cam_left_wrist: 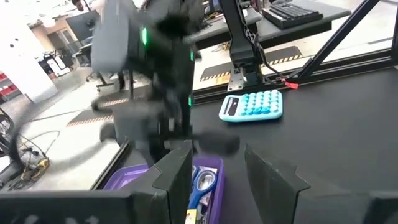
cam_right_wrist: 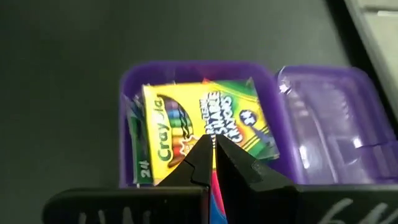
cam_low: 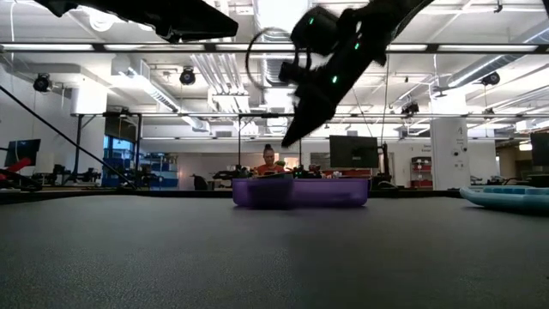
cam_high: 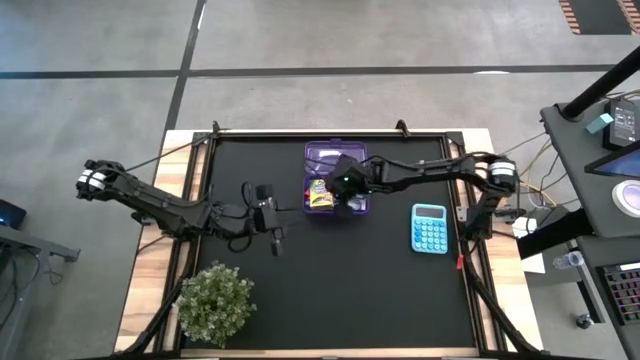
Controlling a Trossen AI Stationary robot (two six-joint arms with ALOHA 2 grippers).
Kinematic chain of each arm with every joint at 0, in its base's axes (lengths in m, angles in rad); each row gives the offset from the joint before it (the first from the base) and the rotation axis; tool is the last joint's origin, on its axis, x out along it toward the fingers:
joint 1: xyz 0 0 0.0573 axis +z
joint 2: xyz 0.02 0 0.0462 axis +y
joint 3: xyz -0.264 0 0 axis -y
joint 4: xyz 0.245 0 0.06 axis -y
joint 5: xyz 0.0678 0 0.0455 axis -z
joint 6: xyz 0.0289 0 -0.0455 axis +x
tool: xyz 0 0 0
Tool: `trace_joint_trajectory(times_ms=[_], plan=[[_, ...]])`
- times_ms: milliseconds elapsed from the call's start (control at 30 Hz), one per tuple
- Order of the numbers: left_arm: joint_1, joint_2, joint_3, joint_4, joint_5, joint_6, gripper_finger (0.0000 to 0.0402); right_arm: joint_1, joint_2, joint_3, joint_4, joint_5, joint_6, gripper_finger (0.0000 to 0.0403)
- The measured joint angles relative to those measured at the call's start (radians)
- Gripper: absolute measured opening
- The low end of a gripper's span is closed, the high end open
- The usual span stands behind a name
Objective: Pack school essentials
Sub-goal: Return to Home Position
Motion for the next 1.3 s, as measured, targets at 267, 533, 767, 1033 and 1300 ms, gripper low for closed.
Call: trace_joint_trajectory(times_ms=[267,533,767,1033,1300], plan=[[-0.011,-0.001,-0.005,-0.001,0.007,0.012,0.0130,0.103,-0.212,-0.160,0.117,-0.001,-0.022,0.0009],[-0.012,-0.049,-0.016,-0.010,0.060,0.052,0.0130,0.200,-0.404,-0.429,0.392,0.004,-0.023,0.0009],[-0.012,-0.242,-0.157,0.041,0.085,0.080,0.0130,0.213,-0.582,-0.675,0.643,0.005,-0.144,0.0009],[-0.012,-0.511,-0.320,0.105,0.066,0.080,0.0122,0.188,-0.815,-0.813,0.690,0.002,-0.114,0.0009],[-0.011,-0.655,-0.413,0.102,0.056,0.090,0.0073,0.188,-0.951,-0.903,0.690,0.052,-0.119,0.0009]])
